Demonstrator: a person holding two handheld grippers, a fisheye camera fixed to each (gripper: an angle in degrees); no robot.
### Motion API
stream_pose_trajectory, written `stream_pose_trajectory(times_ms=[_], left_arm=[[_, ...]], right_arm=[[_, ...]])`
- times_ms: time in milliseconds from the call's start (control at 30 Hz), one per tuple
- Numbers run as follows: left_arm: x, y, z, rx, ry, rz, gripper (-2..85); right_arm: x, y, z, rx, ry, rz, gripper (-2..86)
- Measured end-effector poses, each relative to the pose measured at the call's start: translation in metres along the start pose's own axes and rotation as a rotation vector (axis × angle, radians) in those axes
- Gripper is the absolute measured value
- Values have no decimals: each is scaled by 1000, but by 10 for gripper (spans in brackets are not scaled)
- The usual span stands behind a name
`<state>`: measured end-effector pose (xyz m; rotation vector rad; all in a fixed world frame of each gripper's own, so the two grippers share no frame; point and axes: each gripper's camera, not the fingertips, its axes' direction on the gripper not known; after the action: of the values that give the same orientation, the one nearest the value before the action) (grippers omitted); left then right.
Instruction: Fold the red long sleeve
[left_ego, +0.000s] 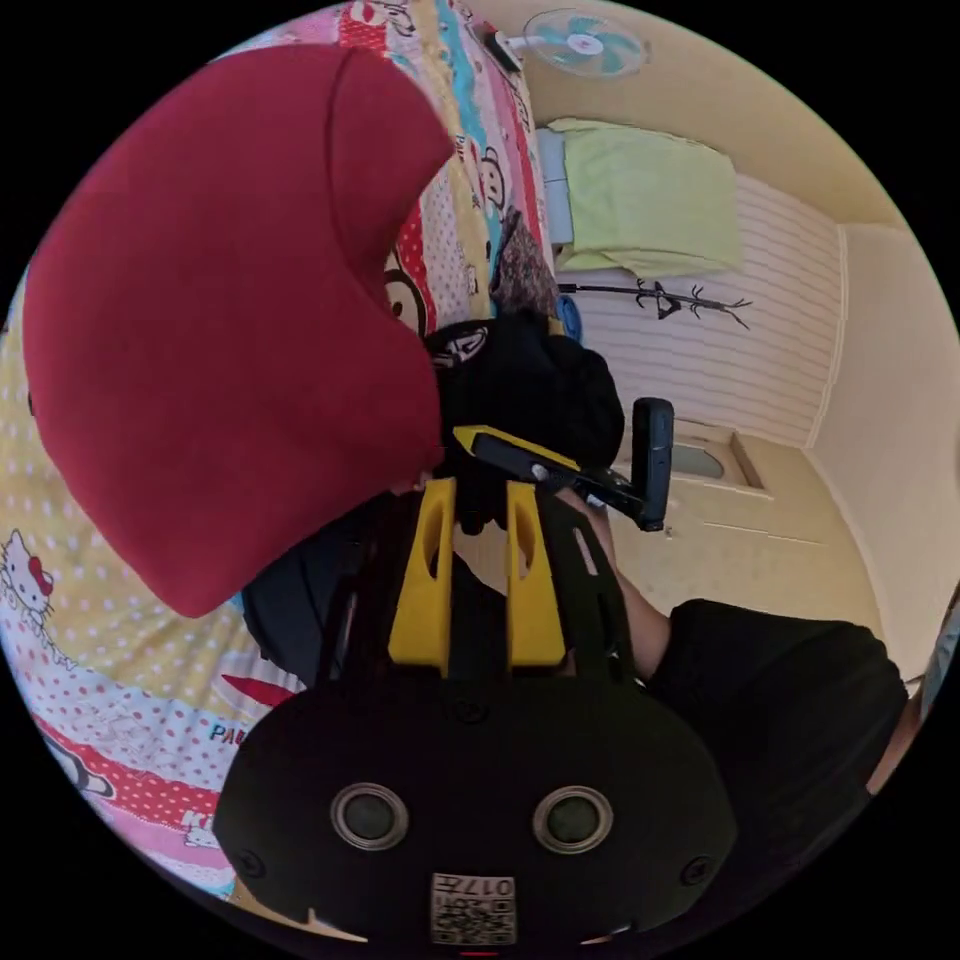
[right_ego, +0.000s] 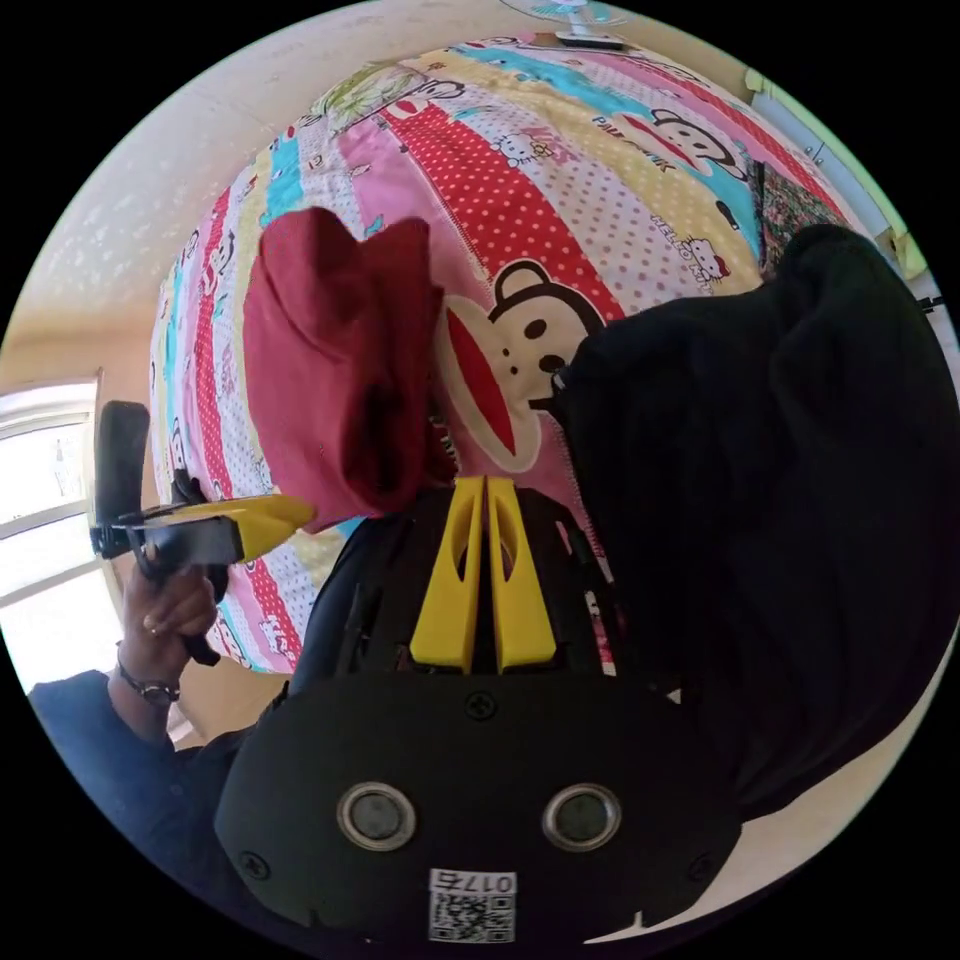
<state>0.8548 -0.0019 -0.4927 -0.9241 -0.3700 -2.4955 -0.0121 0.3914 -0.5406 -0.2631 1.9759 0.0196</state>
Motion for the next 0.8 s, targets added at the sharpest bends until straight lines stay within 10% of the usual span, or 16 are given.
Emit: stream_pose_trajectory(times_ms=[300, 800], left_arm=[[-122, 113, -105, 486, -238, -262, 208], [-241, 56, -53, 198, -20, -543, 94]], right_arm=[[-19, -68, 16, -26, -188, -100, 141], [28, -146, 72, -515, -238, -100, 178]])
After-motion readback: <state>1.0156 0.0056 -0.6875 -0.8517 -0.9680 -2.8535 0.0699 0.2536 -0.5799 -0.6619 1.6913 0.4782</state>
